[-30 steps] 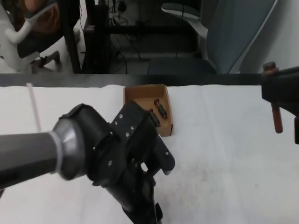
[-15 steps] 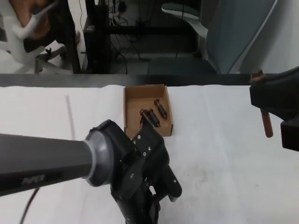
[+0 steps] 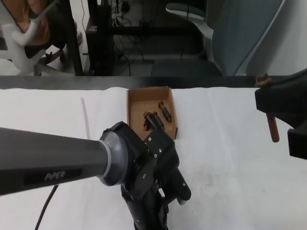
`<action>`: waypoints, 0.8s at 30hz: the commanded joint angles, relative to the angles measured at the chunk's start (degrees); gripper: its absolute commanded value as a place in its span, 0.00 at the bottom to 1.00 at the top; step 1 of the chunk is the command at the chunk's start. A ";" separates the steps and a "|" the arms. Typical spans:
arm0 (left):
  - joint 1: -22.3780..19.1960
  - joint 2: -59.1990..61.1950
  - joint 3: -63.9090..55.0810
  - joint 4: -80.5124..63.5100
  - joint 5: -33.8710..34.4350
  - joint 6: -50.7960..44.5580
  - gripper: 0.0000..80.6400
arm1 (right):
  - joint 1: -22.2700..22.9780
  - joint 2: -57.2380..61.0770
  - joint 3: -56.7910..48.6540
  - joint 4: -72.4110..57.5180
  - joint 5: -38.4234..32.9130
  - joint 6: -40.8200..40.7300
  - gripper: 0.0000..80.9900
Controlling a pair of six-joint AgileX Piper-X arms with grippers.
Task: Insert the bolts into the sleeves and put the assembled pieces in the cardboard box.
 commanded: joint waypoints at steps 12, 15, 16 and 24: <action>-0.04 -8.39 2.26 -6.97 2.57 -5.37 0.02 | 0.23 0.21 -0.07 -8.67 -0.48 -3.06 0.01; -0.05 -17.43 7.55 -17.90 4.40 -11.33 0.02 | 0.23 0.21 1.61 -13.30 -1.01 -3.03 0.01; -0.05 -21.04 9.33 -20.90 4.14 -12.53 0.02 | 0.23 0.21 2.63 -14.79 -1.38 -2.68 0.01; 0.04 -45.21 25.02 -38.01 -3.79 -18.74 0.02 | 0.46 0.37 14.95 -37.11 -4.27 4.28 0.01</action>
